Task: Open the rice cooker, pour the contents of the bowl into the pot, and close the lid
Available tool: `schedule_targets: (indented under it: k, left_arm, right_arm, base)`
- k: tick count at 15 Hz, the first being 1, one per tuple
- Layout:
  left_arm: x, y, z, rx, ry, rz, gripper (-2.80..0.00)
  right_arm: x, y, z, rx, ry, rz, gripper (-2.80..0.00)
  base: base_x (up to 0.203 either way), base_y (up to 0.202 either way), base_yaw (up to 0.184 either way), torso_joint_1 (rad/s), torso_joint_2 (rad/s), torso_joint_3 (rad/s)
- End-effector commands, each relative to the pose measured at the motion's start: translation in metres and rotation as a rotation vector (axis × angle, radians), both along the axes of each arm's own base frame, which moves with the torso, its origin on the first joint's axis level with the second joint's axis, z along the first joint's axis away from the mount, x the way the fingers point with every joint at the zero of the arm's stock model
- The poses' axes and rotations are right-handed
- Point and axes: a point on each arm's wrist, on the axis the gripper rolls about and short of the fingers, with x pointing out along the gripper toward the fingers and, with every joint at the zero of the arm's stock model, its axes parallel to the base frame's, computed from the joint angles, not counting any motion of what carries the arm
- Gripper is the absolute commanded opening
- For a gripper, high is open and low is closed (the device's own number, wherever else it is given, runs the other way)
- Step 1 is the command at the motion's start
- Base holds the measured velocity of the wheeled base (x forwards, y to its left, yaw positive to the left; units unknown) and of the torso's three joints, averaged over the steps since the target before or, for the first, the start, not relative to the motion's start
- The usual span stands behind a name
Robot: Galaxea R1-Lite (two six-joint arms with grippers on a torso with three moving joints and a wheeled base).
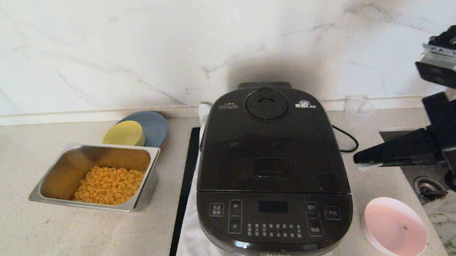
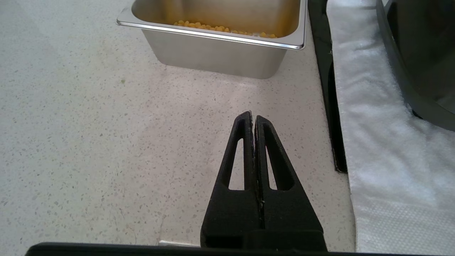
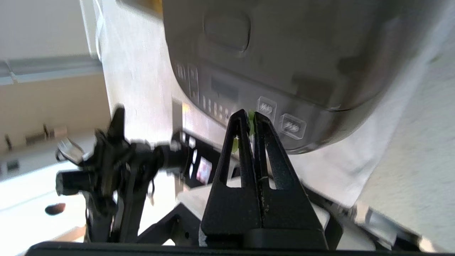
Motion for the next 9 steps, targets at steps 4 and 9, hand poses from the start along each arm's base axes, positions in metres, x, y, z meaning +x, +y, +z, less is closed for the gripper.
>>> schedule_targets:
  k: [4,9]
  left_arm:
    - [0.001,0.000,-0.002,0.001,0.007,0.000,-2.80]
    - [0.001,0.000,-0.002,0.000,0.007,0.000,-2.80]
  right_arm:
    - [-0.030,-0.062,0.020,-0.204,-0.201,-0.441,-2.80]
    - [-0.121,-0.107,0.024,-0.436,-0.424,-0.845,-2.80]
  base:
    - [0.000,0.000,0.000,0.000,0.00,0.000]
    - [0.000,0.000,0.000,0.000,0.00,0.000]
